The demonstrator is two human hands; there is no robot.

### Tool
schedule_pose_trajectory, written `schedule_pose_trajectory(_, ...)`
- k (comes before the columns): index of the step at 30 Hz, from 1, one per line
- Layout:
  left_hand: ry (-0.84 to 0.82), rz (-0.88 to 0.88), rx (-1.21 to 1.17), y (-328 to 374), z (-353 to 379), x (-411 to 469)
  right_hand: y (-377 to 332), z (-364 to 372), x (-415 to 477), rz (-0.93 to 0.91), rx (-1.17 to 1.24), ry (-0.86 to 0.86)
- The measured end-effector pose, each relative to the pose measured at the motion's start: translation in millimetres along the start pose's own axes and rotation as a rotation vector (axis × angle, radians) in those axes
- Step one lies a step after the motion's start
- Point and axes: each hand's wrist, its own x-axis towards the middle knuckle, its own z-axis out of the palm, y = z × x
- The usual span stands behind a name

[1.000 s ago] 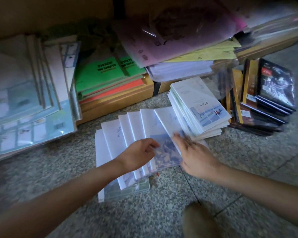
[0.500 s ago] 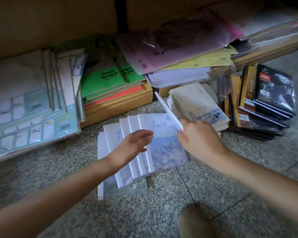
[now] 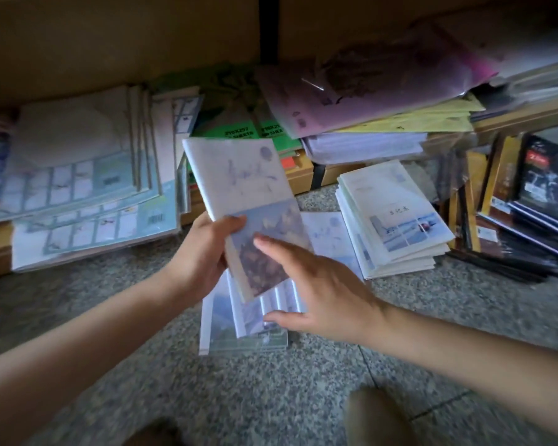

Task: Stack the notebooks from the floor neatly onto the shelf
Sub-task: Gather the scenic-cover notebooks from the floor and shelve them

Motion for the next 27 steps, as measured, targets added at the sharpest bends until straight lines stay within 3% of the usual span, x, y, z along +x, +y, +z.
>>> schedule_pose_trajectory(3,0.081,0.058,0.055,0.8,-19.0,2.3,26.4,25.5,-27.5,0.186,0.074,-0.052)
schedule_pose_trajectory(6,0.081,0.1,0.088,0.1,-31.1,5.6,56.7,45.1,-45.3,0.398,-0.14,-0.361)
schedule_pose_trajectory(9,0.107,0.12,0.116,-4.3,-37.8,9.0,79.2,56.1,-55.2,0.36,-0.412,-0.428)
schedule_pose_trajectory(21,0.118,0.132,0.197,-4.1,-56.1,7.8,113.0,43.6,-63.9,0.042,-0.456,-0.219)
schedule_pose_trajectory(24,0.113,0.1,0.25,-3.2,-57.7,4.1,104.7,31.3,-55.3,0.085,-0.362,-0.136)
schedule_pose_trajectory(27,0.115,0.011,0.227,-4.5,-54.9,-0.5,88.1,5.8,-36.9,0.144,-0.234,0.068)
